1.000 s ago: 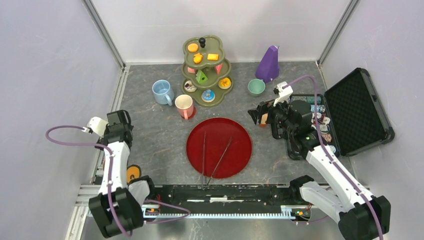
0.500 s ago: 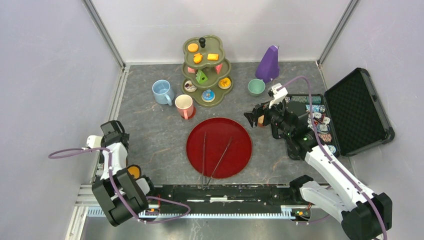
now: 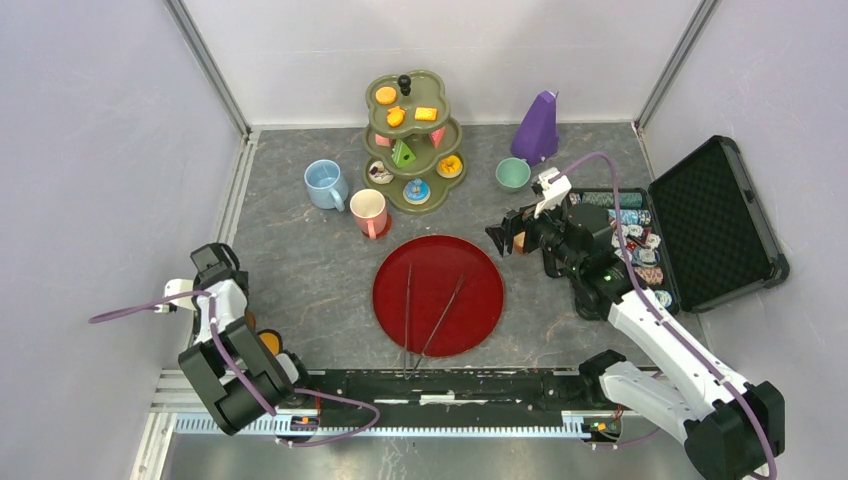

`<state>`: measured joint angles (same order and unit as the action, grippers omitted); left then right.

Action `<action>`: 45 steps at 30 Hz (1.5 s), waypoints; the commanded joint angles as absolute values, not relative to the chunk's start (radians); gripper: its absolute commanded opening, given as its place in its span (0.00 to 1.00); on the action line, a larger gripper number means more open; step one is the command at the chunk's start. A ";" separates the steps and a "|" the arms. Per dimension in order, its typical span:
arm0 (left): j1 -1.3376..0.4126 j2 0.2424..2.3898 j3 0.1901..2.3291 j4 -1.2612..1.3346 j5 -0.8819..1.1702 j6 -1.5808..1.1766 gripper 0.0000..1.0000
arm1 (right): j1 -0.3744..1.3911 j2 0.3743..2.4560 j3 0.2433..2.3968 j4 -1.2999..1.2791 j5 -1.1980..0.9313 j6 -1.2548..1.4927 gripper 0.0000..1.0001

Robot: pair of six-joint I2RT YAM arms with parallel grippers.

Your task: Serve the afternoon tea

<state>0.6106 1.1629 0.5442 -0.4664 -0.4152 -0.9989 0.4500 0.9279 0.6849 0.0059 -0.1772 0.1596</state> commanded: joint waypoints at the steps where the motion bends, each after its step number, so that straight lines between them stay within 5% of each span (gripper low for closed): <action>1: 0.627 1.187 0.566 -0.424 -0.399 -1.001 0.98 | 0.459 0.929 0.710 0.031 -0.154 0.143 0.98; 14: 0.643 1.221 0.516 -0.346 -0.301 -0.981 0.83 | 0.466 0.919 0.704 0.028 -0.142 0.138 0.98; 24: 0.551 1.317 0.469 -0.021 0.057 -0.962 0.48 | 0.466 0.926 0.713 0.021 -0.141 0.139 0.98; 33: 0.255 1.499 0.536 0.104 0.048 -1.063 0.46 | 0.466 0.933 0.735 0.003 -0.128 0.139 0.98; 45: 0.207 1.655 0.679 0.157 0.109 -1.121 0.37 | 0.463 0.930 0.727 -0.035 -0.099 0.135 0.98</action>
